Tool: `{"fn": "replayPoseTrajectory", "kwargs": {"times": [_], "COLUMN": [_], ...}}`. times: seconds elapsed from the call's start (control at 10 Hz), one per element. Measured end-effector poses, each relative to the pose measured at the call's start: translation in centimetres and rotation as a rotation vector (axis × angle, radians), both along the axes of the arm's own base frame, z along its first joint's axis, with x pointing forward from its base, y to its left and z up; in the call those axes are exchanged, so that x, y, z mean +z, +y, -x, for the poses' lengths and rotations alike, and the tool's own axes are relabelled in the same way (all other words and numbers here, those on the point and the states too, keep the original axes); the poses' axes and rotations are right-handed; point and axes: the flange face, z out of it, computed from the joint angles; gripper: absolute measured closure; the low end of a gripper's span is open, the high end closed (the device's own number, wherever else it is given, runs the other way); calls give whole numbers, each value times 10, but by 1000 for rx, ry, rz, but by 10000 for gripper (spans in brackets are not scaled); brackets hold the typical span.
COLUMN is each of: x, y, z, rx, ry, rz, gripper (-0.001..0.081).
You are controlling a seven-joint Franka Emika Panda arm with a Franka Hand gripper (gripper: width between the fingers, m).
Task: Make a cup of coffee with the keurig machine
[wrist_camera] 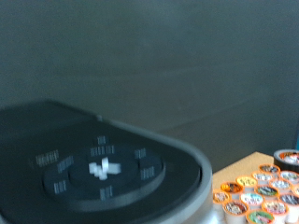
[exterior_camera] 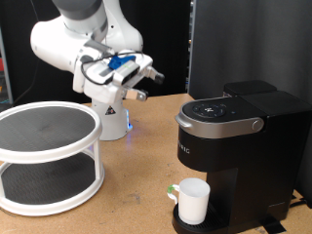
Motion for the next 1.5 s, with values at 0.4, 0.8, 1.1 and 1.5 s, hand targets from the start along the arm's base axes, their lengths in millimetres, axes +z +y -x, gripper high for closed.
{"fn": "replayPoseTrajectory", "kwargs": {"times": [0.4, 0.8, 1.1, 1.5], "x": [21, 41, 56, 62], "y": [-2, 47, 81, 88], "z": [1, -20, -33, -34], "rx": [23, 189, 264, 166], "ry": [9, -40, -68, 28], "rz": [3, 396, 536, 348], "gripper": [-2, -2, -2, -2]}}
